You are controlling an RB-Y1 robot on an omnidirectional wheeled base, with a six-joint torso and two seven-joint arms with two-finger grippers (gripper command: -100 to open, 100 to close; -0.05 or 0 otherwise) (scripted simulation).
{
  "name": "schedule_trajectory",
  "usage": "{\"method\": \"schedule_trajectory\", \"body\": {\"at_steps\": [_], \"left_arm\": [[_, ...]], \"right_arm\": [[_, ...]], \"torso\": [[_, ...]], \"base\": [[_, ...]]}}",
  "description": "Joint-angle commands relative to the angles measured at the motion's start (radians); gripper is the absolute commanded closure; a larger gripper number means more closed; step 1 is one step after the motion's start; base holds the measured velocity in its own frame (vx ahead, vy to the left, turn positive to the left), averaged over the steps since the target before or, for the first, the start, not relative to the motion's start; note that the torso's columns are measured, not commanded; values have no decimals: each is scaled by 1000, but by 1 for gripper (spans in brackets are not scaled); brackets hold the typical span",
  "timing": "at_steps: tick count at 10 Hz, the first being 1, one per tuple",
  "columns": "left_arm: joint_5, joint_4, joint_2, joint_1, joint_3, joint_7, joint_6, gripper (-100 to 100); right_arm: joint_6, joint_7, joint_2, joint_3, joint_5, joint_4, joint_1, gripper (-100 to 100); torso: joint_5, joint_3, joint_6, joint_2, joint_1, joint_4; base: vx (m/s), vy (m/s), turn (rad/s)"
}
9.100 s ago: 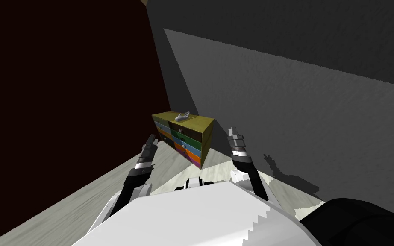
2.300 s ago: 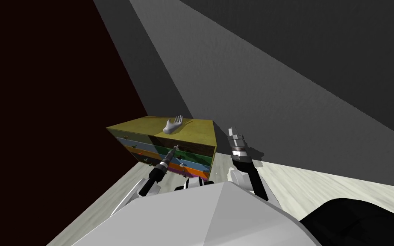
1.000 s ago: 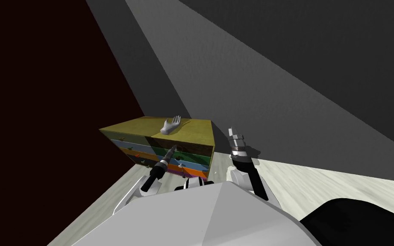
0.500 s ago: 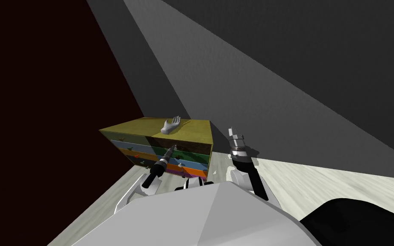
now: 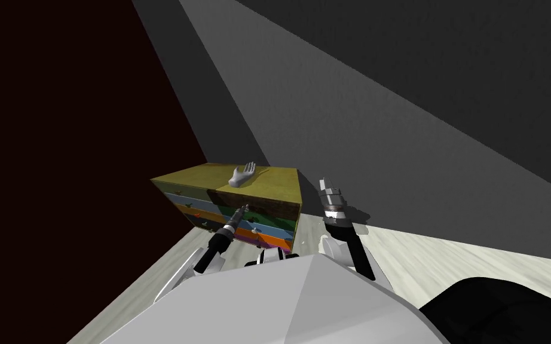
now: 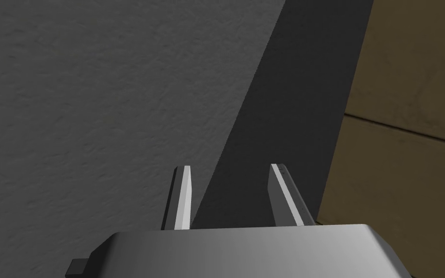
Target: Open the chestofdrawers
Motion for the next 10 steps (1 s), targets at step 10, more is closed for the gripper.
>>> {"method": "schedule_trajectory", "body": {"at_steps": [10], "left_arm": [[6,-46,47,58,-31,8,-4,100]], "right_arm": [[0,0,0,0,0,0,0,0]], "torso": [[-1,-2,0,-4,-1,-1]], "base": [[-149,56,30]]}}
